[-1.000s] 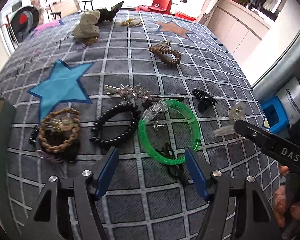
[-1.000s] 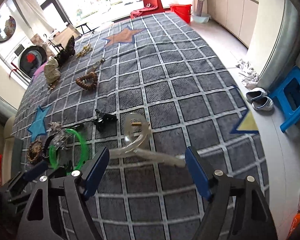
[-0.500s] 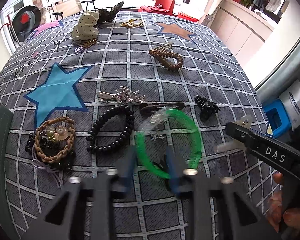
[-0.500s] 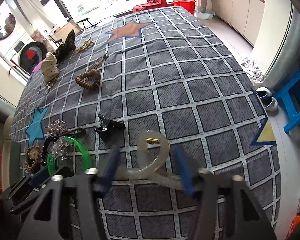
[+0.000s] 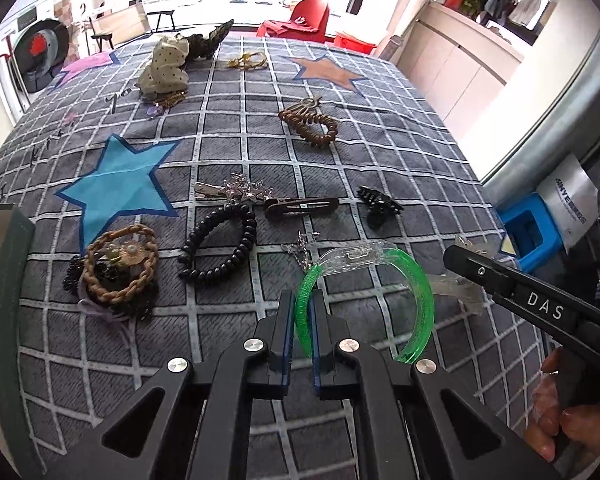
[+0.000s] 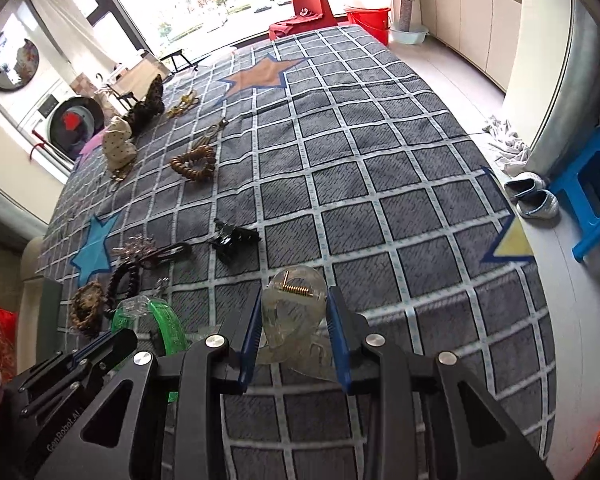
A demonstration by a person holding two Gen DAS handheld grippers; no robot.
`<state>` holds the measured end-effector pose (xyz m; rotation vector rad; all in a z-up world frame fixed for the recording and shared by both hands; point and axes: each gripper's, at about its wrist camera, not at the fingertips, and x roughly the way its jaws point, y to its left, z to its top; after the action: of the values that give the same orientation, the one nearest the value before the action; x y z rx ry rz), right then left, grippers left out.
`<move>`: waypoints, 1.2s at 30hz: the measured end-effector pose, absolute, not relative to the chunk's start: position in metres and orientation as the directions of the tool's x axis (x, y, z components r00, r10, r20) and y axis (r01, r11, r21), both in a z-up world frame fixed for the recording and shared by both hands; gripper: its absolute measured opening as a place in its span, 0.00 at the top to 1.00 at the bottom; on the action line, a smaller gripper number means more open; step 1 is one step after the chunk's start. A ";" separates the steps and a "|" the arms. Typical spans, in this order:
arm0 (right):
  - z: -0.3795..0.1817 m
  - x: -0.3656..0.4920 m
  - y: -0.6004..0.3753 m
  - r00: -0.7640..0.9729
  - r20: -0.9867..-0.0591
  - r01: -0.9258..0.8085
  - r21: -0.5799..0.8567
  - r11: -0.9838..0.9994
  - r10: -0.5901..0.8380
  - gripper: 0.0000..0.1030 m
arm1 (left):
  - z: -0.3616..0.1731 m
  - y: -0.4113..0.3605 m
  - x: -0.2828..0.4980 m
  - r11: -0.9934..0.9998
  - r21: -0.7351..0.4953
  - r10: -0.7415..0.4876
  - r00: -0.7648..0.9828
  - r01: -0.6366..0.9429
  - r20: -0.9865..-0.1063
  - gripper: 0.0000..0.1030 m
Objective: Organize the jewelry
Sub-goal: 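Carry the bangle and clip into the white box and open both tools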
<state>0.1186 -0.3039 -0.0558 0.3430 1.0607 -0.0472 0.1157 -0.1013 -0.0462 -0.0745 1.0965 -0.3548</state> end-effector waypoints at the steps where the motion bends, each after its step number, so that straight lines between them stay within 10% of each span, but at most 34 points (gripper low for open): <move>1: -0.054 0.115 -0.303 0.495 -0.859 0.200 0.257 0.946 0.129 0.67 | -0.044 -0.099 0.113 0.940 -0.235 -0.321 0.408 0.248 -0.855 0.91; 36: 0.015 0.068 -0.059 0.485 -0.828 -0.221 0.194 0.956 0.281 0.67 | 0.002 0.144 0.005 0.977 -0.208 -0.138 0.632 -0.037 -0.763 0.91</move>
<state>0.0683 -0.0591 0.0153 0.0640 1.0194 0.3056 0.0049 0.1437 0.0017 -0.2120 0.8866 -0.0582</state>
